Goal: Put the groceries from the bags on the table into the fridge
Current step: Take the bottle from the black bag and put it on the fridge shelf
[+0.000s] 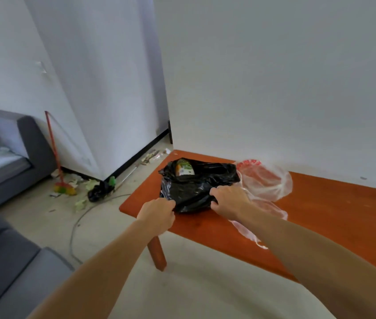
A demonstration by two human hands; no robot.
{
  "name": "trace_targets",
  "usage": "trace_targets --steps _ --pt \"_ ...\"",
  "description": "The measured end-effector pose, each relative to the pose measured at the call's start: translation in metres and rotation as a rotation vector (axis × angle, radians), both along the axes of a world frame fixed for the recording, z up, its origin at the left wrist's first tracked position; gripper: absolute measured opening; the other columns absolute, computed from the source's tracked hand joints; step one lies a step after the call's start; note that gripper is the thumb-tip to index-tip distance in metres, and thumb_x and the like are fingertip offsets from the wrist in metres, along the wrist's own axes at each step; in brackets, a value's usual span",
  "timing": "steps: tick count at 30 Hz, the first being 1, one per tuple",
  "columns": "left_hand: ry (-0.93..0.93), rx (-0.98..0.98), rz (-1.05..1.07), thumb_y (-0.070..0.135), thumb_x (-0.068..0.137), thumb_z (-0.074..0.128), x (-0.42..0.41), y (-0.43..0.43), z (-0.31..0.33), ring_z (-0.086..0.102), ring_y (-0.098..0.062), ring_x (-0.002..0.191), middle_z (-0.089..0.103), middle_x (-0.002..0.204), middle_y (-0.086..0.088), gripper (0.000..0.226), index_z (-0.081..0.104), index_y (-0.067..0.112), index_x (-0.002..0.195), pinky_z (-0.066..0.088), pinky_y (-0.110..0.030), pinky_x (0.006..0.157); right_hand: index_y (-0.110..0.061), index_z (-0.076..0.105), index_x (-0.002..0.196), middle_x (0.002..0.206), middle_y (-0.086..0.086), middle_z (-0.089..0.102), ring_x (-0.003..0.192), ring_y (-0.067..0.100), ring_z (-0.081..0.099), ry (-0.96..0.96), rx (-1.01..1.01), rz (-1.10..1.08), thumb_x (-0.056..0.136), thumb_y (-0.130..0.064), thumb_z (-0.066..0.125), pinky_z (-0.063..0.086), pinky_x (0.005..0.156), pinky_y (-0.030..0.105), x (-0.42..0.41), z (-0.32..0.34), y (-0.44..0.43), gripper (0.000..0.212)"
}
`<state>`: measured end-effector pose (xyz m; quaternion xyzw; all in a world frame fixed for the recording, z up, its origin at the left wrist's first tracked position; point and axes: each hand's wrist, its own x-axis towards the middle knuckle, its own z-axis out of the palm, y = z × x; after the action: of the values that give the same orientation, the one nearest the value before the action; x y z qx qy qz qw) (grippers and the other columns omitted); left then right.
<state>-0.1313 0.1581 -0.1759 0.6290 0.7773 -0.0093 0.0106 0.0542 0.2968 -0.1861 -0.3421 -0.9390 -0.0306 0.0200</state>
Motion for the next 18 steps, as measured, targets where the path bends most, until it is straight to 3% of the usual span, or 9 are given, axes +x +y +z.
trace_targets --steps 6,15,18 --pt "-0.049 -0.033 -0.088 0.025 0.095 0.04 -0.091 0.086 -0.008 0.062 -0.025 0.089 0.063 0.1 -0.004 0.021 0.058 0.016 0.098 0.053 -0.04 0.077 -0.016 0.055 0.113 0.099 0.004 0.061 0.087 0.027 0.063 0.071 -0.121 -0.137 0.095 -0.033 0.043 0.054 0.072 0.041 -0.092 -0.015 0.074 0.026" --pt "-0.061 -0.051 -0.17 0.026 0.095 0.042 -0.182 0.205 -0.029 0.061 -0.027 0.096 0.062 0.106 -0.004 0.024 0.059 0.014 0.107 0.049 -0.039 0.076 -0.012 0.056 0.119 0.111 0.007 0.061 0.095 0.027 0.061 0.154 -0.282 -0.327 0.091 -0.035 0.05 0.054 0.078 0.042 -0.18 -0.047 0.186 0.037" --pt "-0.047 -0.07 -0.192 0.023 0.095 0.042 -0.209 0.251 -0.044 0.061 -0.026 0.094 0.061 0.103 -0.004 0.019 0.058 0.016 0.102 0.051 -0.039 0.076 -0.01 0.054 0.12 0.107 0.008 0.06 0.092 0.028 0.06 0.148 -0.35 -0.369 0.092 -0.033 0.053 0.053 0.075 0.04 -0.207 -0.072 0.222 0.036"
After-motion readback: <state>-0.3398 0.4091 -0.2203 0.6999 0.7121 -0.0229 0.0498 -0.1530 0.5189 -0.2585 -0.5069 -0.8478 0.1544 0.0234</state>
